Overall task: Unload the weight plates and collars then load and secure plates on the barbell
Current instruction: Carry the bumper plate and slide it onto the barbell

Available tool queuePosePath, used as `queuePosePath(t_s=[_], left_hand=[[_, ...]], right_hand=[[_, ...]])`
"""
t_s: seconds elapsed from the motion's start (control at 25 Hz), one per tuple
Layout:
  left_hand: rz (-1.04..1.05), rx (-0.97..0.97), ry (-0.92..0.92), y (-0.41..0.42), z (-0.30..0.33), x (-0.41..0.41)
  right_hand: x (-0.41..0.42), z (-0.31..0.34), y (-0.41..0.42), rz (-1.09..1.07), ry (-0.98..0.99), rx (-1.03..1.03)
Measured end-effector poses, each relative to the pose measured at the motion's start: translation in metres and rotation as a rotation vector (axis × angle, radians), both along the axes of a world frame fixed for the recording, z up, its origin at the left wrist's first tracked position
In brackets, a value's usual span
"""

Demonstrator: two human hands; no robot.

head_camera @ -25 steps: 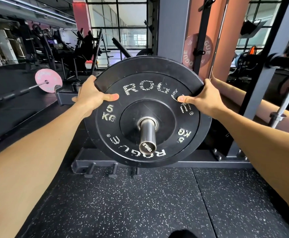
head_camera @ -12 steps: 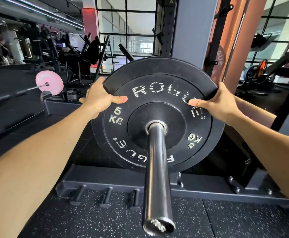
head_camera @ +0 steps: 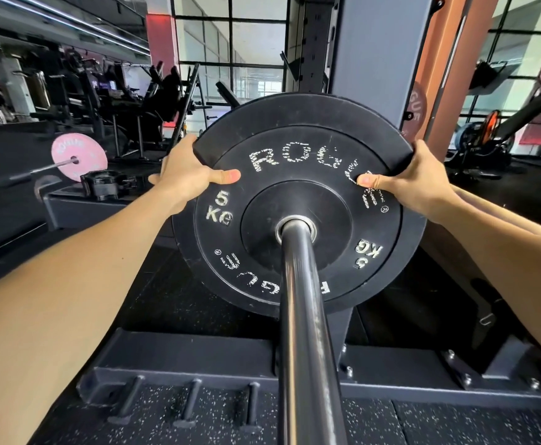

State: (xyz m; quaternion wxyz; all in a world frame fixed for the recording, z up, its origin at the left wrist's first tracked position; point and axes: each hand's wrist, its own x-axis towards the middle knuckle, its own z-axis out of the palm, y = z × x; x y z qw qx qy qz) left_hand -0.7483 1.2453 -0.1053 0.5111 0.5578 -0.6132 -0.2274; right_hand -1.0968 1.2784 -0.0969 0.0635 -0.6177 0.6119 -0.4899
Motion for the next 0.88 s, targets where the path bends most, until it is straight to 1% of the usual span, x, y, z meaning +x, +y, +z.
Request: queuePosePath(t_s=[0.24, 0.36, 0.4, 0.44, 0.52, 0.56, 0.64, 0.72, 0.84, 0.88], left_hand=[[-0.014, 0.004, 0.022, -0.031, -0.001, 0.004], [0.017, -0.008, 0.004, -0.033, -0.002, 0.003], [0.058, -0.011, -0.028, -0.029, -0.002, 0.0], [0.135, -0.011, -0.097, -0.023, -0.002, -0.005], [0.316, -0.021, -0.304, -0.01, 0.001, -0.014], [0.346, -0.009, -0.386, -0.001, 0.003, -0.017], [0.29, 0.056, -0.445, 0.017, 0.014, -0.016], [0.187, 0.101, -0.443, 0.037, 0.027, -0.003], [0.076, 0.11, -0.439, 0.069, 0.05, 0.026], [0.044, 0.117, -0.422, 0.084, 0.057, 0.035]], right_hand=[[-0.001, 0.004, -0.019, -0.021, 0.029, 0.023], [-0.002, 0.002, -0.019, -0.023, 0.019, 0.033], [-0.001, 0.001, -0.019, -0.036, 0.026, 0.037], [0.0, 0.001, -0.018, -0.069, 0.05, 0.058], [0.006, 0.006, -0.012, -0.185, 0.136, 0.186], [0.011, 0.008, -0.007, -0.228, 0.188, 0.266], [0.015, 0.013, 0.007, -0.216, 0.234, 0.314], [0.017, 0.019, 0.023, -0.157, 0.23, 0.309], [0.023, 0.035, 0.051, -0.111, 0.335, 0.291], [0.027, 0.04, 0.061, -0.067, 0.338, 0.276]])
